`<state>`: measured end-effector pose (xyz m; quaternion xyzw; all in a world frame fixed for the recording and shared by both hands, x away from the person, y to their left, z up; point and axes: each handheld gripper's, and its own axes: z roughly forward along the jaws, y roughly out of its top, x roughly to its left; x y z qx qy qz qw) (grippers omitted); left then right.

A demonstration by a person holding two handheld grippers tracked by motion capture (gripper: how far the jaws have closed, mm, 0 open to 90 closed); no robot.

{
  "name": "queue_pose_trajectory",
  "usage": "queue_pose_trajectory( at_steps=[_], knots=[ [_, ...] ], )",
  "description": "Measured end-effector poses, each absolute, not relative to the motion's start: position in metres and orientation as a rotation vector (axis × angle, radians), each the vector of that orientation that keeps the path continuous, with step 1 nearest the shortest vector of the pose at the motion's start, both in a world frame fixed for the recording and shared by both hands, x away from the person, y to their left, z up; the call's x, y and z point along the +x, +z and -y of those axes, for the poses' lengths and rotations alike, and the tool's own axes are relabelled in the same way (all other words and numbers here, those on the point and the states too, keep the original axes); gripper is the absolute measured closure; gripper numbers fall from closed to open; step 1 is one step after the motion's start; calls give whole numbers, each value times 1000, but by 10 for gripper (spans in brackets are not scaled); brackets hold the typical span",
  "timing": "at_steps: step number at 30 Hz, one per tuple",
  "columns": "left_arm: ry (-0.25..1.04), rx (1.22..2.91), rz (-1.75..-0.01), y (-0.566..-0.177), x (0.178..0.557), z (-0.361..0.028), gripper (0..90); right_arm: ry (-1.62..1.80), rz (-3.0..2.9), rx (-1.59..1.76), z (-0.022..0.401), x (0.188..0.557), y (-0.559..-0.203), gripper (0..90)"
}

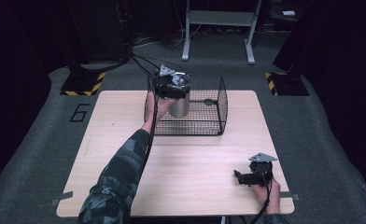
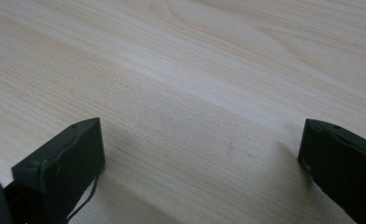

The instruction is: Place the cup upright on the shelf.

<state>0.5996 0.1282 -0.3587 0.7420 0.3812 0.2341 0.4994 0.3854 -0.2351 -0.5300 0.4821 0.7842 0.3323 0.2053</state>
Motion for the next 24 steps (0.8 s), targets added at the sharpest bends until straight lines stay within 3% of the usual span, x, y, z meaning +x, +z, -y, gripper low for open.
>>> queue_pose_trajectory(
  at_steps=[24],
  knots=[
    [544, 1830, -991, -390, 617, -114, 40, 927, -2188, 1341, 235, 386, -530, 1]
  ],
)
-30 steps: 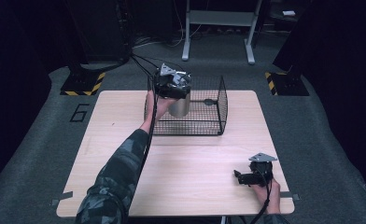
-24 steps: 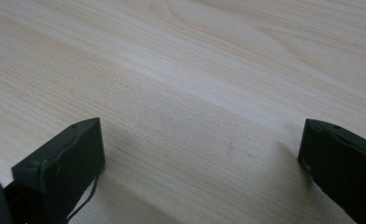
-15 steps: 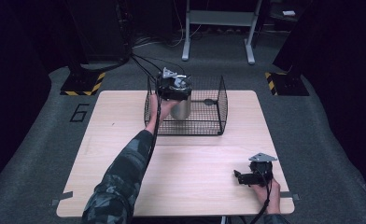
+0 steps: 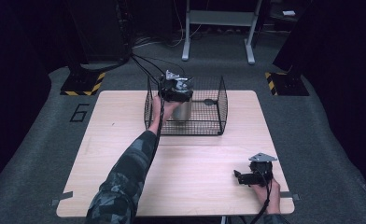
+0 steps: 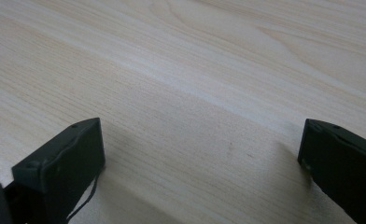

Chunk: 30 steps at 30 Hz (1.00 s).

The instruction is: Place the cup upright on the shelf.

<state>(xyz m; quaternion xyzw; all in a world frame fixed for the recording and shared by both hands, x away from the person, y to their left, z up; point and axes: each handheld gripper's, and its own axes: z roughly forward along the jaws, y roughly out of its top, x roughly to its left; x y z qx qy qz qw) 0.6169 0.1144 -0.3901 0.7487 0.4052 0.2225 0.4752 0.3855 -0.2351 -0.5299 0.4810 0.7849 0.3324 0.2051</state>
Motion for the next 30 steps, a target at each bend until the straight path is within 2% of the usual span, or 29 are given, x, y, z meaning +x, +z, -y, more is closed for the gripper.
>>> queue_pose_trajectory(
  at_steps=[21, 30],
  knots=[
    [510, 1867, -1011, -409, 628, -103, 40, 927, -2191, 1337, 235, 386, -530, 2],
    [522, 1892, -960, -413, 621, -101, 40, 926, -2191, 1335, 235, 386, -530, 2]
  ],
)
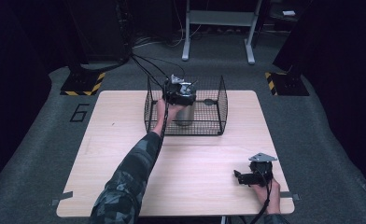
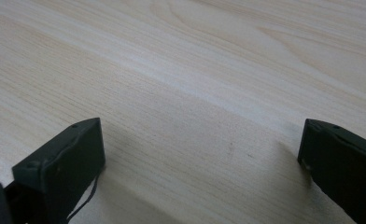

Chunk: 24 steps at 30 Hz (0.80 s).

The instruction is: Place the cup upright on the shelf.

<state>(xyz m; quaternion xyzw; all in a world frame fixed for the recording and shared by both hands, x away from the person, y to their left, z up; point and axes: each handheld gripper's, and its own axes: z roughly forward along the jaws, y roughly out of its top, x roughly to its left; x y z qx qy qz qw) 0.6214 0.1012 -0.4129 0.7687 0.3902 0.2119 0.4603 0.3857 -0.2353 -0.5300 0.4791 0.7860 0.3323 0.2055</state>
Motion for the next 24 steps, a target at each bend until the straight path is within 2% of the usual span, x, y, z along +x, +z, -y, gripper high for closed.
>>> queue_pose_trajectory(
  at_steps=[16, 24],
  knots=[
    [535, 1930, -951, -410, 610, -104, 35, 927, -2188, 1340, 235, 385, -530, 2],
    [518, 1933, -940, -404, 605, -107, 1, 928, -2186, 1343, 235, 386, -530, 2]
  ],
)
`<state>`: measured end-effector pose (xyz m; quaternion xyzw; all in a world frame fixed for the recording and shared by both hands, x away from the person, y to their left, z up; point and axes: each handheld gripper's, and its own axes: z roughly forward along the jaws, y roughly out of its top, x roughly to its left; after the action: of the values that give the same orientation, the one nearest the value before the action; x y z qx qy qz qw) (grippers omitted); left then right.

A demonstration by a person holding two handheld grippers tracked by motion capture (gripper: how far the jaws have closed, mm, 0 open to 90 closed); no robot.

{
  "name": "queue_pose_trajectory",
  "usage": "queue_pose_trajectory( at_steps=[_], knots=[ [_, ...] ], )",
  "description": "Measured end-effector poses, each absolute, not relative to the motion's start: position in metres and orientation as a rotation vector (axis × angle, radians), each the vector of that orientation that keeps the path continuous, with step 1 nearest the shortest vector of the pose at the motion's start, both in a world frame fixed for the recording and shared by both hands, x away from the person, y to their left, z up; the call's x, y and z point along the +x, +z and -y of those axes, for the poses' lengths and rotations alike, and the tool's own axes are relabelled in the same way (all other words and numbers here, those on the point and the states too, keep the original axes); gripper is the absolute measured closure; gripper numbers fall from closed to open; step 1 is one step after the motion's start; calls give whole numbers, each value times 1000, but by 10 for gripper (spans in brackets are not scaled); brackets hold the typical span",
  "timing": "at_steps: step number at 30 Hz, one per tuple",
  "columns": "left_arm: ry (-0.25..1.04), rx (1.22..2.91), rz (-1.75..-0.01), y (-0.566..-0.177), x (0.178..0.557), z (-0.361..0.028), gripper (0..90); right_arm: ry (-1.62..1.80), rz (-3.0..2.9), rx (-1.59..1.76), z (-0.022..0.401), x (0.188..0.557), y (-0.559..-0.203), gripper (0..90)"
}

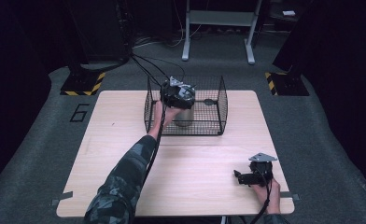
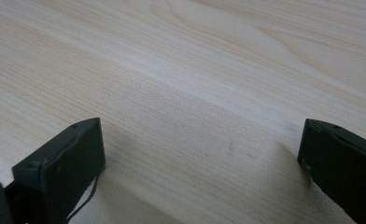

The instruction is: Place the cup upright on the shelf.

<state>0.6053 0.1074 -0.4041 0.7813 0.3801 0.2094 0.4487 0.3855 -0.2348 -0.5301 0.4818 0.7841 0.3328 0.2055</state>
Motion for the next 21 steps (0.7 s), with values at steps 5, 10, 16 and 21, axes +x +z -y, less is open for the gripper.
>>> queue_pose_trajectory(
  at_steps=[5, 10, 16, 21],
  knots=[
    [515, 1955, -940, -401, 600, -111, 0, 926, -2194, 1340, 235, 385, -530, 2],
    [506, 1946, -943, -396, 594, -118, 0, 924, -2195, 1333, 235, 385, -530, 2],
    [477, 1949, -935, -384, 585, -130, 0, 924, -2195, 1331, 236, 386, -530, 2],
    [463, 1955, -901, -372, 570, -138, 1, 928, -2183, 1351, 234, 385, -530, 2]
  ],
)
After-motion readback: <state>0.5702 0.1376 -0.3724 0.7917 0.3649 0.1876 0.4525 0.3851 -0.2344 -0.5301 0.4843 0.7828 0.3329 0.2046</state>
